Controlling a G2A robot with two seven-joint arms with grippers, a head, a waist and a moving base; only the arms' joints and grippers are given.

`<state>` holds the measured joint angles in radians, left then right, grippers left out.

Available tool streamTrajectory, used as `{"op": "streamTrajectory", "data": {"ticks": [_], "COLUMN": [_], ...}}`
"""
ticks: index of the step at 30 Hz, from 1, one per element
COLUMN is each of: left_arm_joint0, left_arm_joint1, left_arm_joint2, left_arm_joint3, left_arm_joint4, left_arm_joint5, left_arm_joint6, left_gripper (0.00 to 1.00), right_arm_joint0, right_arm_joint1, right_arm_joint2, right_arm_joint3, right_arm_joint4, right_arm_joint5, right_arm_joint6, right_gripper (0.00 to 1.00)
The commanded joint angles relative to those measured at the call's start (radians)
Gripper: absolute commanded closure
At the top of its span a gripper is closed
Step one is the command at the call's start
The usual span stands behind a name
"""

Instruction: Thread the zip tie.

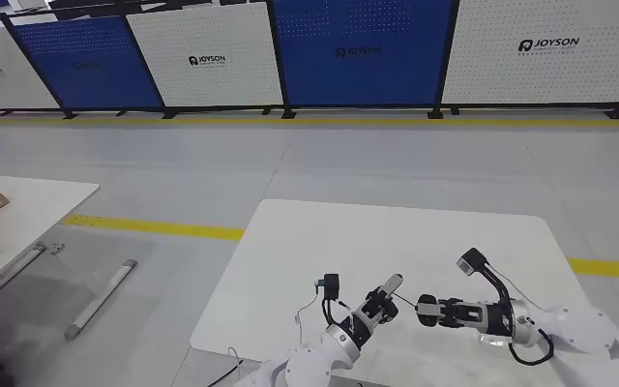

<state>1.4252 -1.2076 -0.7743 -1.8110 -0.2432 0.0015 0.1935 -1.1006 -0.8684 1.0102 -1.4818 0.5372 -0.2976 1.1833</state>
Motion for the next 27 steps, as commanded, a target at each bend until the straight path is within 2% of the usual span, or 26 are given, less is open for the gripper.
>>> {"op": "streamTrajectory", "data": {"ticks": [1, 2, 4, 11, 25, 27], "left_arm_joint0": [0.002, 0.004, 0.008, 0.017, 0.046, 0.051], "left_arm_joint1": [-0.001, -0.001, -0.002, -0.005, -0.008, -0.008], "left_arm_joint2": [-0.001, -0.003, -0.004, -0.011, -0.027, -0.029], "left_arm_joint3": [0.0, -0.001, -0.002, -0.006, -0.024, -0.026], "left_arm_joint4": [0.013, 0.018, 0.022, 0.022, 0.048, 0.05], "left_arm_joint5": [0.003, 0.004, 0.005, 0.011, -0.003, -0.005], "left_arm_joint6": [-0.003, -0.007, -0.013, -0.043, -0.077, -0.081], "left_gripper": [0.94, 0.98, 1.0, 1.0, 1.0, 0.91], "right_arm_joint0": [-0.003, -0.006, -0.009, -0.011, -0.006, -0.006], "right_arm_joint1": [0.0, 0.0, 0.0, -0.005, -0.016, -0.018], "right_arm_joint2": [0.008, 0.012, 0.017, 0.019, 0.02, 0.021], "right_arm_joint3": [0.001, 0.001, 0.0, -0.002, 0.009, 0.01], "right_arm_joint4": [0.001, 0.003, 0.003, -0.009, -0.023, -0.023], "right_arm_joint5": [0.001, 0.002, 0.004, 0.018, 0.031, 0.032], "right_arm_joint6": [-0.001, 0.001, 0.002, 0.004, 0.008, 0.009], "right_gripper": [1.0, 1.0, 1.0, 1.0, 1.0, 1.0]}}
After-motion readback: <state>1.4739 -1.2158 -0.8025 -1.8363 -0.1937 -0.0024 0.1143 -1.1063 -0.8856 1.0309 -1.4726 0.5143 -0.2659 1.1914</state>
